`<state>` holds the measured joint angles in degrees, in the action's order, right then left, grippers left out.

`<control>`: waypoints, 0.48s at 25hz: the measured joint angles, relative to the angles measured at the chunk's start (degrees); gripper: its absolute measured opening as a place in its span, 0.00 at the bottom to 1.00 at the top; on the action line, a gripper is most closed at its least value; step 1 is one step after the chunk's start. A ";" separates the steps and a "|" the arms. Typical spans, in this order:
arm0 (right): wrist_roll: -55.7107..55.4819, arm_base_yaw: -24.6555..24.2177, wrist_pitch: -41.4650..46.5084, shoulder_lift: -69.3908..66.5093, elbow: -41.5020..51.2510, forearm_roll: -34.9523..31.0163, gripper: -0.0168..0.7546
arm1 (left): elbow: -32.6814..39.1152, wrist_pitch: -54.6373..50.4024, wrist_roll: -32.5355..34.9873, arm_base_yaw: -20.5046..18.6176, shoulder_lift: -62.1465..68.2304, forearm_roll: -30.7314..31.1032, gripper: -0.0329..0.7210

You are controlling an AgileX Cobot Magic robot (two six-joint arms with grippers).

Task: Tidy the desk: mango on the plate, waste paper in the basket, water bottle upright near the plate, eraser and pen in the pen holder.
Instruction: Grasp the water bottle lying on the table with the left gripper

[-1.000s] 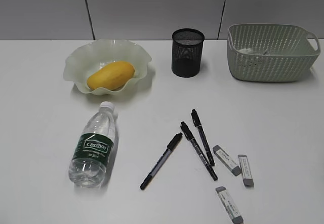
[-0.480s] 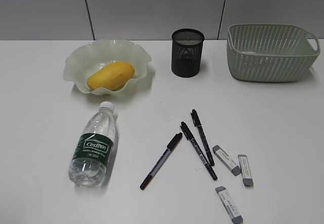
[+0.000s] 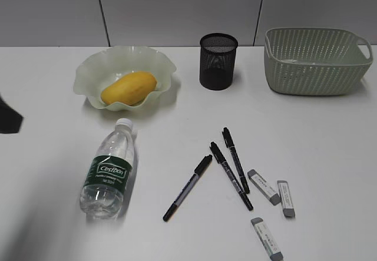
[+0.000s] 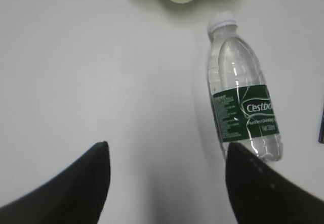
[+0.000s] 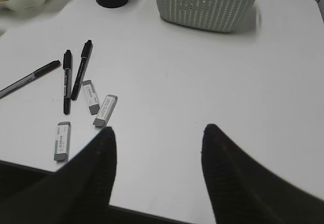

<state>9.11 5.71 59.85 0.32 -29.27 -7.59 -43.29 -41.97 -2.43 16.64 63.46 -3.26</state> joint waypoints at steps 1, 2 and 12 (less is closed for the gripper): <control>0.00 0.00 0.00 0.00 0.00 0.00 0.59 | -1.97 0.18 0.00 0.82 4.90 -0.65 0.78; 0.00 0.00 0.00 0.00 0.00 0.00 0.59 | -4.12 0.43 0.00 1.77 9.64 -1.13 0.82; 0.00 0.00 0.00 0.00 0.00 0.00 0.59 | -22.64 0.98 -3.18 10.16 39.71 -3.05 0.87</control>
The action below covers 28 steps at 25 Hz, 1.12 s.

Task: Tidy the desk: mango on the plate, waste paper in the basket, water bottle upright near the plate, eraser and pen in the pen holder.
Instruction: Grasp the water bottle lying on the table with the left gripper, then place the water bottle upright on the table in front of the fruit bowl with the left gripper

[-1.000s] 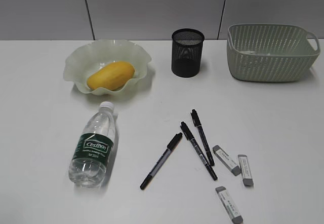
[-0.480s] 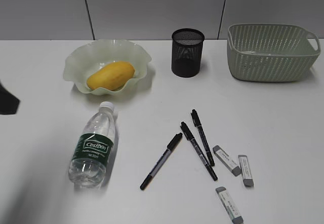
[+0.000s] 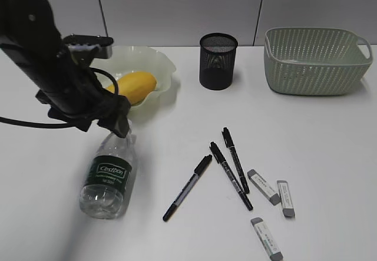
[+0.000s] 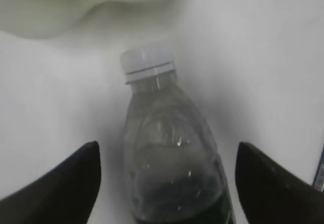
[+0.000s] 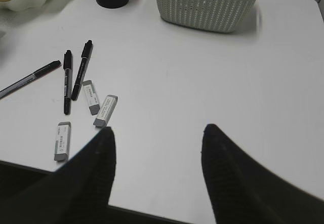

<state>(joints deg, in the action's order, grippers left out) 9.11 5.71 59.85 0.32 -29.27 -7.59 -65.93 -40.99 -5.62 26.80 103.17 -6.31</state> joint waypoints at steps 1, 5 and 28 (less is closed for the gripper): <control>0.00 0.00 0.00 0.00 0.00 0.00 0.59 | -1.23 0.00 -0.70 0.42 1.96 0.00 0.87; 0.00 0.00 0.00 0.00 0.00 0.00 0.59 | -4.40 -0.23 -3.28 1.19 8.02 0.00 0.82; -0.02 0.00 -0.05 0.05 0.00 0.00 0.59 | 37.56 54.21 -1.54 -3.53 -25.22 15.28 0.50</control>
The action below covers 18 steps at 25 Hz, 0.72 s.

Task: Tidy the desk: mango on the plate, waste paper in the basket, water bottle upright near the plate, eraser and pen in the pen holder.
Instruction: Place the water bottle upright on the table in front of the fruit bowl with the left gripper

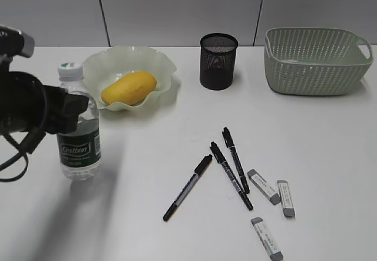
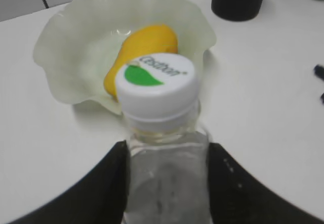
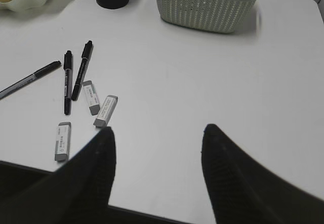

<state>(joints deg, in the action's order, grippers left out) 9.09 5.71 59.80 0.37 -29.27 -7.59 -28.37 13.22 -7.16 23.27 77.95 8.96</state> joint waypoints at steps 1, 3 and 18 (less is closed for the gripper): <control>-0.04 0.00 0.00 0.00 0.00 0.00 0.59 | 0.89 0.96 1.73 -0.88 0.99 0.23 0.50; -0.04 0.00 0.00 0.00 0.00 0.00 0.59 | 1.76 5.44 4.74 -2.74 3.57 0.37 0.50; -0.04 0.00 0.00 0.00 0.00 0.00 0.59 | 2.98 28.89 6.73 -6.15 14.56 0.39 0.49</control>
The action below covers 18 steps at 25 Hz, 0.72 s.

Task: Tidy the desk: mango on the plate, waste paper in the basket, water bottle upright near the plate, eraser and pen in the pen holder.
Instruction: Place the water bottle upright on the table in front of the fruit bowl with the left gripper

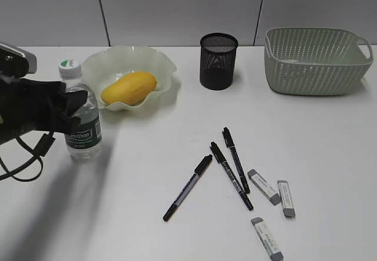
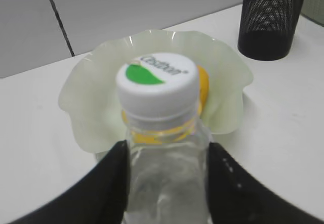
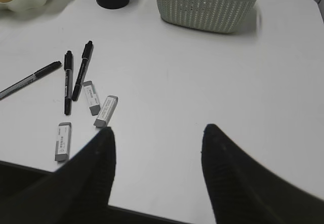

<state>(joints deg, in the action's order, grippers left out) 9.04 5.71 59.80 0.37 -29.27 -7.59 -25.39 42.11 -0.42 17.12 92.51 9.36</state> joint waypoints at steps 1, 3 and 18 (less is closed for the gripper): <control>0.00 0.00 0.00 0.00 0.00 0.00 0.59 | 0.37 0.75 0.00 0.00 0.17 0.00 0.49; 0.00 0.00 0.00 0.00 0.00 0.00 0.59 | 0.77 1.94 0.00 0.00 0.23 0.00 0.56; -0.02 0.00 0.00 0.00 0.00 0.00 0.58 | -1.07 -10.19 -7.16 0.00 -17.47 0.18 0.83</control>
<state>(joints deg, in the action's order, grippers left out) 9.02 5.71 59.80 0.37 -29.27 -7.59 -26.46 31.92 -7.58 17.12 75.04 9.53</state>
